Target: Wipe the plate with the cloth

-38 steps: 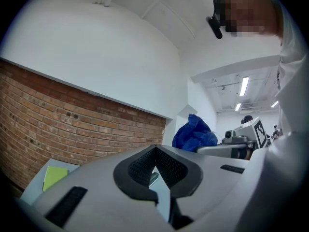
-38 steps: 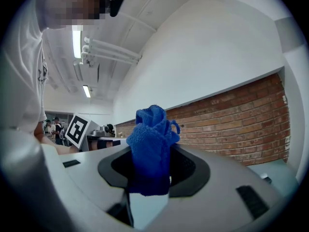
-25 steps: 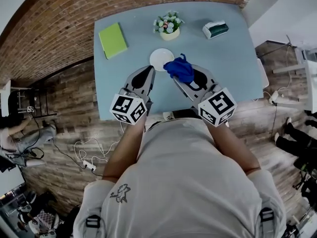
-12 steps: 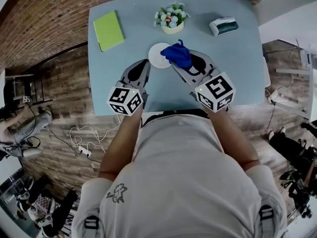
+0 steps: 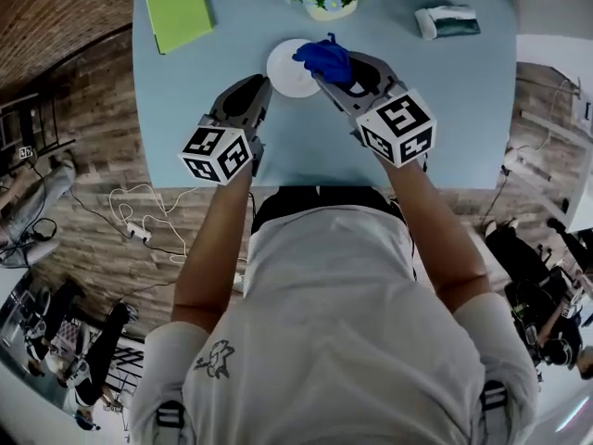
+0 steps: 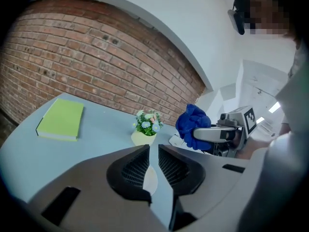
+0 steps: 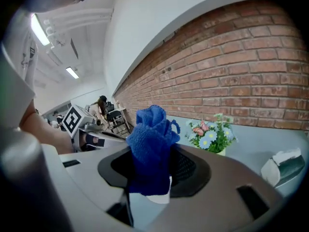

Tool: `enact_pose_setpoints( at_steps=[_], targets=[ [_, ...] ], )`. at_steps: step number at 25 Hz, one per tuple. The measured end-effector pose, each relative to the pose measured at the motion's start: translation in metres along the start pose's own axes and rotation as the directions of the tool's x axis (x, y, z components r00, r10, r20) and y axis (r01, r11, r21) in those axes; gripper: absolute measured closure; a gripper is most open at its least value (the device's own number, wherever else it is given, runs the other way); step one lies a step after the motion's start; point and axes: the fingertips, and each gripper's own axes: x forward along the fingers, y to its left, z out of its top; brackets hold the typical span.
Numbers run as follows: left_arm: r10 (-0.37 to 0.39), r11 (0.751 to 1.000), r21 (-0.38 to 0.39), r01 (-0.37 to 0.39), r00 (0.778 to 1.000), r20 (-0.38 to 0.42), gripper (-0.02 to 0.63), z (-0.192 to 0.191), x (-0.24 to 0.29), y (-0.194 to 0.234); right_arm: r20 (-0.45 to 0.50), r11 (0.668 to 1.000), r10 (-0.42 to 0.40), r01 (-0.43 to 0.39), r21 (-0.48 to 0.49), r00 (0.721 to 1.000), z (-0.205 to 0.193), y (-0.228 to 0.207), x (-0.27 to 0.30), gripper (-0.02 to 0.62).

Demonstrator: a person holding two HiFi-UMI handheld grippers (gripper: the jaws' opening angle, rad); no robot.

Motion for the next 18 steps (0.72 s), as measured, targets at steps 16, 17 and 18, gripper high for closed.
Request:
enact_pose_setpoints(
  at_steps=[16, 17, 18],
  targets=[
    [0.044, 0.953, -0.286, -0.098, 0.981, -0.19, 0.426, -0.109, 0.053, 0.064, -0.205, 0.991, 0.047, -0.02, 0.131, 0.978, -0.129, -0.048, 0.076, 0.439],
    [0.048, 0.945, -0.308, -0.107, 0.98, -0.193, 0.425, -0.114, 0.055, 0.067, -0.216, 0.991, 0.049, -0.02, 0.134, 0.975, -0.136, -0.051, 0.078, 0.439],
    [0.055, 0.939, -0.323, -0.118, 0.979, -0.197, 0.42, -0.118, 0.058, 0.071, -0.227, 0.991, 0.05, -0.019, 0.136, 0.973, -0.142, -0.054, 0.079, 0.439]
  ],
)
